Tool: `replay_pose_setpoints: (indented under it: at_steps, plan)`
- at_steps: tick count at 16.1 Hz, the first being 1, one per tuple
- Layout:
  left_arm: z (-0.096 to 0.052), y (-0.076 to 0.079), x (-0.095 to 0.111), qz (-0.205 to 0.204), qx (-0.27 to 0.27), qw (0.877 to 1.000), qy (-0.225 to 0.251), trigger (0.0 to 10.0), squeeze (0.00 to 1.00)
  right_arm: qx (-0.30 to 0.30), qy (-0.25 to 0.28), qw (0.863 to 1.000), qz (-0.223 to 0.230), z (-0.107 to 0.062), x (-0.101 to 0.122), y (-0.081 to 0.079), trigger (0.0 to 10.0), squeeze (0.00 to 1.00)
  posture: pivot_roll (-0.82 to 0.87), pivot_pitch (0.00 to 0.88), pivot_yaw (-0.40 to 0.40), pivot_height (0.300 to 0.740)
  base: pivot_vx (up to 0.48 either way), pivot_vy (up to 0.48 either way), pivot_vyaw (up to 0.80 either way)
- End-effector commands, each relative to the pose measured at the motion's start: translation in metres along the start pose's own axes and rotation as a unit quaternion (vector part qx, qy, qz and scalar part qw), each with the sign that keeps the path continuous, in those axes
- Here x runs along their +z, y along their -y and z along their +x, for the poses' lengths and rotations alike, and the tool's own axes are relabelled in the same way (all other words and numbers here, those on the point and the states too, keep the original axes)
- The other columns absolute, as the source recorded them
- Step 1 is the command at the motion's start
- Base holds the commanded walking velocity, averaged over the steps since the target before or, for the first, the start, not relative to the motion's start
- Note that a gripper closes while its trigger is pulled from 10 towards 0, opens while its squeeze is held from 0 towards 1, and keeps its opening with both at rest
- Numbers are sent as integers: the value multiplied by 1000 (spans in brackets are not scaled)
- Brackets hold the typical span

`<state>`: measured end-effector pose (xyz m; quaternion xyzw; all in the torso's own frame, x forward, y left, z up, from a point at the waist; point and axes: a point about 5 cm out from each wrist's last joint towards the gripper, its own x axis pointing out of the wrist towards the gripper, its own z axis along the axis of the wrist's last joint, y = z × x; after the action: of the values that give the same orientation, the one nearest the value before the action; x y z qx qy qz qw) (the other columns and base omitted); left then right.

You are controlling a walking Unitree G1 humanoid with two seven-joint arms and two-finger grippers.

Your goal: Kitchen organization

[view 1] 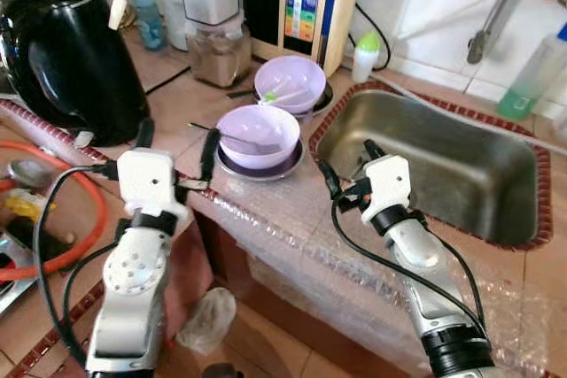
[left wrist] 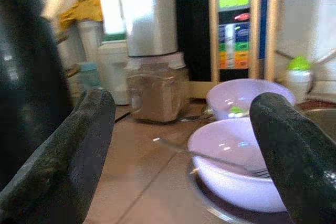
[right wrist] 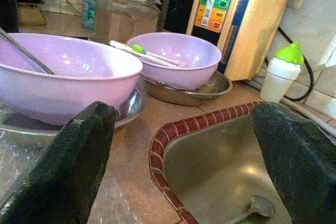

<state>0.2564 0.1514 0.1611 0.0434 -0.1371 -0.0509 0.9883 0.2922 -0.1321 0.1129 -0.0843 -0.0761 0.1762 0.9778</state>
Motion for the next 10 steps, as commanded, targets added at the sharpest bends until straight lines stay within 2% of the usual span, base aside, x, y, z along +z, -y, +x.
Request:
replay_pose_setpoints:
  at_steps: [1,2,4,8,10]
  plan:
    - [6,-3,5,-5,10,1000,9,10000,0,-1,7,1000,2,1,3,3,10000,0,27,0,-12,740,0,0,0]
    - [9,-6,5,-7,16,1000,9,10000,0,-2,7,1000,2,2,3,3,10000,0,25,0,-10,740,0,0,0]
    - [15,-15,1,-44,51,998,-7,10000,0,-3,8,1000,2,1,3,3,10000,0,23,0,-7,740,0,0,0]
    - [29,-27,-5,-94,81,992,-23,10000,0,-11,6,1000,-1,-3,2,4,10000,0,3,0,5,740,0,0,0]
    - [38,-31,-9,-138,91,986,-34,10000,0,-11,5,1000,0,-7,2,4,10000,0,-14,0,14,740,0,0,0]
